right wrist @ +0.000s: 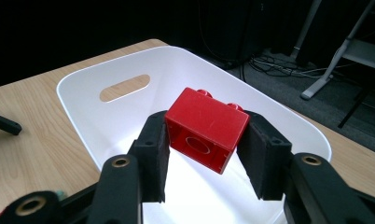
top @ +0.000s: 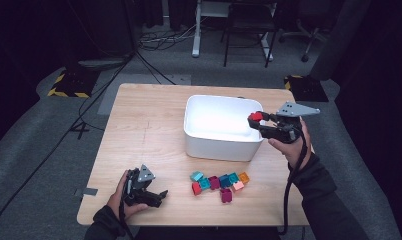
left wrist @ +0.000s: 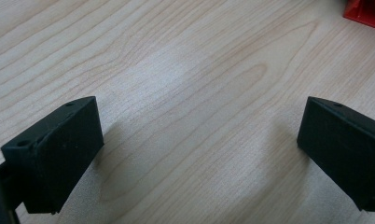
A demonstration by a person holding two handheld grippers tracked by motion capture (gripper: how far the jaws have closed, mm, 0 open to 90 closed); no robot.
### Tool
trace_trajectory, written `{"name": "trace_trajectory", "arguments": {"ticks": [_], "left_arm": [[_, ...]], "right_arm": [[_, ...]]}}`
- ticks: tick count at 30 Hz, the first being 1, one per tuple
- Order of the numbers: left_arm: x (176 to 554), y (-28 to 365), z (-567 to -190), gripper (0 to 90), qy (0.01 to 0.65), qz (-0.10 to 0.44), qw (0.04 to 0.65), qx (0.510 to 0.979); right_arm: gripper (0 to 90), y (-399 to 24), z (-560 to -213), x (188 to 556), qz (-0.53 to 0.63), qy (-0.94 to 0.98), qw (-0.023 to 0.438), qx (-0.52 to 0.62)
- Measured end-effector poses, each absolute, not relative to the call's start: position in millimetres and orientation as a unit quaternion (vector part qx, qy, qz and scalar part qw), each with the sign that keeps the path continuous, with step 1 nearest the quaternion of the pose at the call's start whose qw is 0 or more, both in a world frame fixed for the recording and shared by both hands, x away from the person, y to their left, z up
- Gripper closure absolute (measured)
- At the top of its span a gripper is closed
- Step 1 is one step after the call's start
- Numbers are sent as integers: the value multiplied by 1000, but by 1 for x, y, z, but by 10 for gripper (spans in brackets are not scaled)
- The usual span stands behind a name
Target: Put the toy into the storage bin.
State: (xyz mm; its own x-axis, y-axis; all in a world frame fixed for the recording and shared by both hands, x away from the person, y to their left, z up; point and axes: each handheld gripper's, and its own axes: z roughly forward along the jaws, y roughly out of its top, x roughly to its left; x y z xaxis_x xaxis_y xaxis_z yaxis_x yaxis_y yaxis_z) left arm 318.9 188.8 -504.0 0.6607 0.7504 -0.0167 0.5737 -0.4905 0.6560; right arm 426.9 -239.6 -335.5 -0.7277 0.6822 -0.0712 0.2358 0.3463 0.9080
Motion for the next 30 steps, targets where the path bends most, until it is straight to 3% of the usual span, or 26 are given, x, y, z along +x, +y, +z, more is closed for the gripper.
{"name": "trace_trajectory", "arguments": {"ticks": [18, 21, 30], "left_arm": [[319, 189, -503, 6, 388, 137, 320, 853], [319, 189, -503, 6, 388, 136, 321, 853], [319, 189, -503, 6, 388, 137, 320, 853]], "right_arm": [[545, -224, -349, 442, 475, 796, 216, 306], [501, -225, -351, 443, 478, 792, 215, 311], [478, -227, -351, 439, 483, 790, 215, 311]]}}
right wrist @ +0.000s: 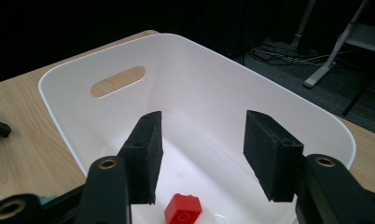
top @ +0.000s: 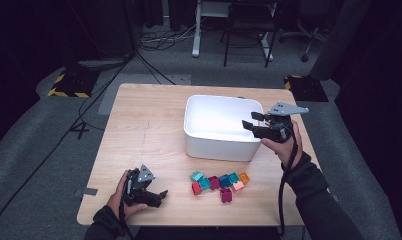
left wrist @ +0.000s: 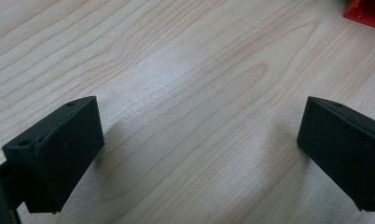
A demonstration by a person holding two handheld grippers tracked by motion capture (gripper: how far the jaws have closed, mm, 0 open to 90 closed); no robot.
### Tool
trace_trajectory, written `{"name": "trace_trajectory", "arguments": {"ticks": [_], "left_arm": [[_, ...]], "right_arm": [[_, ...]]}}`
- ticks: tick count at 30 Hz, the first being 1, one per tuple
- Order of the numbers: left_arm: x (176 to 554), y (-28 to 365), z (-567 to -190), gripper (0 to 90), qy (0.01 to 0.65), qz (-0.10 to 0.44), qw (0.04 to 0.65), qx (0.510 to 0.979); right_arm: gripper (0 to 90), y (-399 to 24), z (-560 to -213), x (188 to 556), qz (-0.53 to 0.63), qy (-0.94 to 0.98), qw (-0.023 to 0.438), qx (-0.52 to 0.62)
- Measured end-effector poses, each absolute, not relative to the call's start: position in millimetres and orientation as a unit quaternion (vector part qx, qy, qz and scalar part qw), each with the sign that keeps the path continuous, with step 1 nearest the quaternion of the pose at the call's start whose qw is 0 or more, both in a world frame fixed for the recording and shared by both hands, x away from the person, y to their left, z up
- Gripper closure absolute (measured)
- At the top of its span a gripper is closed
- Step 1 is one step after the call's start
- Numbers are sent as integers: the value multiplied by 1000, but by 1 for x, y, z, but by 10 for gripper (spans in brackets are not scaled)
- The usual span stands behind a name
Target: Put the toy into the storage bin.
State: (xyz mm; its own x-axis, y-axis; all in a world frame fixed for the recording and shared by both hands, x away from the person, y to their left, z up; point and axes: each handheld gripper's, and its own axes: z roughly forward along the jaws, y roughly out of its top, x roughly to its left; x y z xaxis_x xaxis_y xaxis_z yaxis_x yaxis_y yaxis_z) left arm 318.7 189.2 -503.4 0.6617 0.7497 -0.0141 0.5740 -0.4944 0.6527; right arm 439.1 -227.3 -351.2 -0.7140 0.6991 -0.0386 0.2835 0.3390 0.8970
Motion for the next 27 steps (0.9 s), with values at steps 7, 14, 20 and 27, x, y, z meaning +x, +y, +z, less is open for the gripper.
{"name": "trace_trajectory", "arguments": {"ticks": [7, 14, 20, 27], "left_arm": [[319, 189, -503, 6, 388, 138, 319, 854], [319, 189, -503, 6, 388, 137, 320, 853], [319, 189, -503, 6, 388, 136, 320, 853], [318, 189, -504, 6, 391, 132, 321, 852]], "right_arm": [[446, -235, -345, 430, 481, 788, 230, 308], [443, -247, -341, 418, 481, 788, 237, 302], [442, -262, -340, 399, 487, 783, 247, 296], [428, -276, -343, 382, 495, 782, 251, 283]]}}
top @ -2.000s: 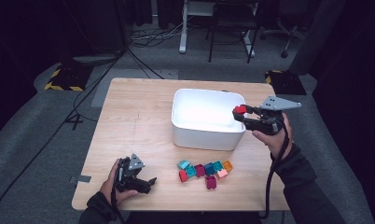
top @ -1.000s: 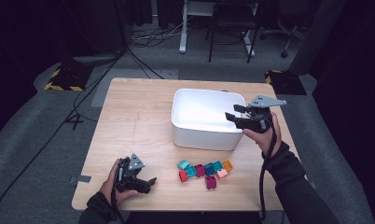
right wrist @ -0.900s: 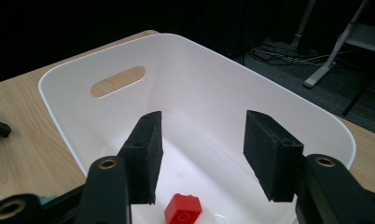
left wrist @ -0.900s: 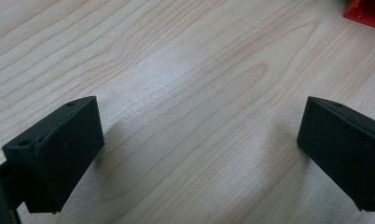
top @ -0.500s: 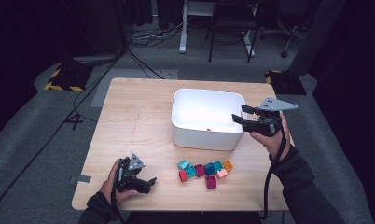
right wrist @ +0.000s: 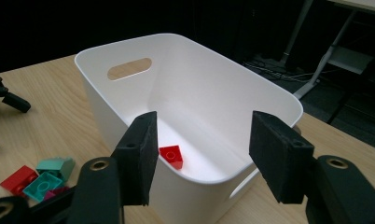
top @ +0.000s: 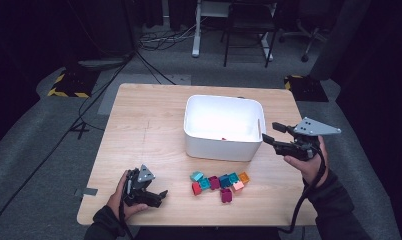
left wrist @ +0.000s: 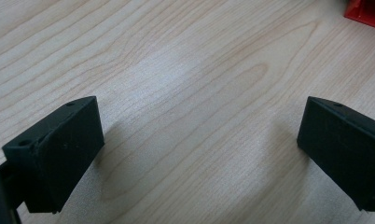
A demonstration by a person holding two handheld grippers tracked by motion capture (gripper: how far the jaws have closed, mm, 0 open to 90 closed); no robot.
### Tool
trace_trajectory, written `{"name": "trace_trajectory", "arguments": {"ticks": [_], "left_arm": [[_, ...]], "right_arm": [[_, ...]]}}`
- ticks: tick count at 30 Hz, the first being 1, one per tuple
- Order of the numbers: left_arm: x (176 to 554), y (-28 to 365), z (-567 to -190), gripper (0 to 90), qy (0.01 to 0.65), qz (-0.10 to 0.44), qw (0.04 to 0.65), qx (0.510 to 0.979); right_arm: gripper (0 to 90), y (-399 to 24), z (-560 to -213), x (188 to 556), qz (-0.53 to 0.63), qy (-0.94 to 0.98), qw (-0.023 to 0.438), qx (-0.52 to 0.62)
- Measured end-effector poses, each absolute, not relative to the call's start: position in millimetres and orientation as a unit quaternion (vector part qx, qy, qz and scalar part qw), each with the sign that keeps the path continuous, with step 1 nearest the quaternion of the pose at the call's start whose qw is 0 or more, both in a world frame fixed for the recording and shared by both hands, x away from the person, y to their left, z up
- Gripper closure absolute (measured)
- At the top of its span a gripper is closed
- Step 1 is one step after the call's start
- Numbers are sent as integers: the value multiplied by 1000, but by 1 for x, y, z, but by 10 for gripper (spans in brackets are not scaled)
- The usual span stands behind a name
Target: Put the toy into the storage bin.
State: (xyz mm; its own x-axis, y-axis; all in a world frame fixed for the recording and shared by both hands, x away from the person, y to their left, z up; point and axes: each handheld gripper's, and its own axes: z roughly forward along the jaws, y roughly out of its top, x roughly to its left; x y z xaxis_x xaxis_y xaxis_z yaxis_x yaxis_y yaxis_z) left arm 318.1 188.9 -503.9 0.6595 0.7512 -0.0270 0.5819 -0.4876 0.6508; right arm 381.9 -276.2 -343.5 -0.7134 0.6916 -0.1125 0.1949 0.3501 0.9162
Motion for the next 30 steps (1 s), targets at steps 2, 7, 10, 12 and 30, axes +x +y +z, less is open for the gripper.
{"name": "trace_trajectory", "arguments": {"ticks": [2, 7, 10, 12, 30], "left_arm": [[318, 189, -504, 6, 391, 132, 321, 852], [318, 189, -504, 6, 391, 132, 321, 852], [318, 189, -504, 6, 393, 133, 323, 851], [318, 189, -504, 6, 393, 133, 323, 851], [318, 189, -504, 6, 391, 140, 322, 851]], "right_arm": [[425, -278, -347, 378, 494, 783, 248, 286], [421, -282, -360, 369, 494, 786, 243, 282], [418, -281, -370, 362, 494, 786, 238, 283], [416, -282, -377, 358, 490, 792, 237, 277], [412, -290, -455, 350, 446, 823, 198, 291]]}}
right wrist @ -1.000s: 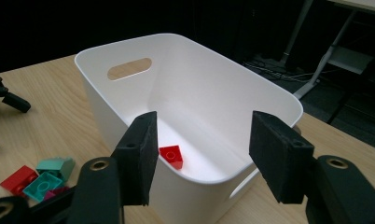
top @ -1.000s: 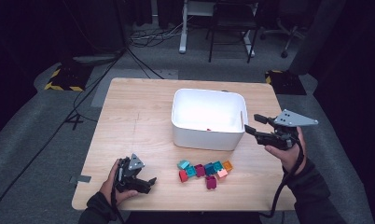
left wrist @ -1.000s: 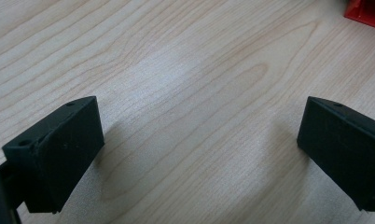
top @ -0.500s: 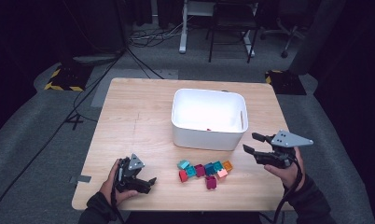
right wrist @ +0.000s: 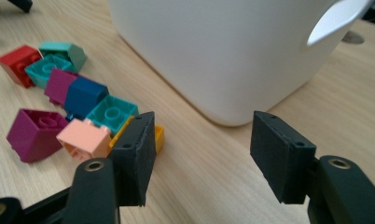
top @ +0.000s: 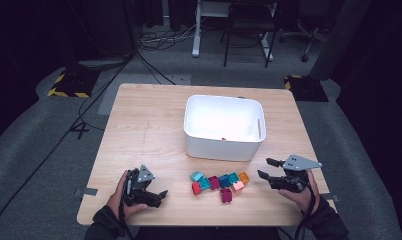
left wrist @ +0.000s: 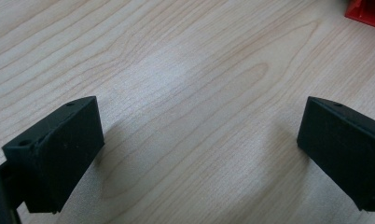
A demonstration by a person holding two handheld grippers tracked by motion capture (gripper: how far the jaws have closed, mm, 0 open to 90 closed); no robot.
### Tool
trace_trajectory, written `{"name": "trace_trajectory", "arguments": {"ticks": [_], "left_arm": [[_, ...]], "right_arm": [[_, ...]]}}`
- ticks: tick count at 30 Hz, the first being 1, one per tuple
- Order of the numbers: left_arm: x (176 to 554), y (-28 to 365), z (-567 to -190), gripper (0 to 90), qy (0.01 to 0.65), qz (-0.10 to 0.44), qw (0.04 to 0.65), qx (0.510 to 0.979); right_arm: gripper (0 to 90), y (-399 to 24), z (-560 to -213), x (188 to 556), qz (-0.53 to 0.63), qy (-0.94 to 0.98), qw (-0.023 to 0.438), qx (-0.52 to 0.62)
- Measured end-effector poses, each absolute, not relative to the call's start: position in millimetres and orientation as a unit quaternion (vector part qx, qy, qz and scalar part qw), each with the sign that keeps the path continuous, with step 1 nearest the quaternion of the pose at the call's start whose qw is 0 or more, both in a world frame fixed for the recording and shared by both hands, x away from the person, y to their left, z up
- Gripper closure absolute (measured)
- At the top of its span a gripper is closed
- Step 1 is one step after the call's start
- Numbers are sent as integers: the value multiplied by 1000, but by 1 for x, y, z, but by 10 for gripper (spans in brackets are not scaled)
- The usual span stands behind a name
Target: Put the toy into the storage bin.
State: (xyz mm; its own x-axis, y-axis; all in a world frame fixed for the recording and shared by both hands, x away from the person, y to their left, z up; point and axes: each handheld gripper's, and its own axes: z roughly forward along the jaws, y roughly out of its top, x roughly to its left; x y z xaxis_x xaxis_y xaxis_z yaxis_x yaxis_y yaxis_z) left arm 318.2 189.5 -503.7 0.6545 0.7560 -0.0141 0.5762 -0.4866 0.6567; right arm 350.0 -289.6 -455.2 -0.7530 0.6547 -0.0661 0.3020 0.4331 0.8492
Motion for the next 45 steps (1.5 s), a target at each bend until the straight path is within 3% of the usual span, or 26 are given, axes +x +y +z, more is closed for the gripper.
{"name": "trace_trajectory", "arguments": {"ticks": [11, 31, 35, 42, 43, 45], "left_arm": [[318, 190, -504, 6, 391, 140, 321, 851], [318, 189, -504, 6, 390, 137, 322, 852], [318, 189, -504, 6, 390, 137, 322, 852], [318, 189, -504, 6, 390, 136, 322, 852], [318, 189, -504, 6, 390, 137, 323, 851], [318, 189, -504, 6, 391, 137, 322, 851]], "right_arm": [[409, -270, -488, 351, 430, 844, 147, 284], [398, -234, -502, 354, 398, 864, 146, 271], [481, -237, -502, 354, 399, 865, 144, 267], [489, -242, -502, 353, 401, 861, 147, 276], [576, -243, -502, 352, 401, 861, 147, 276], [588, -247, -502, 351, 407, 857, 151, 278]]}}
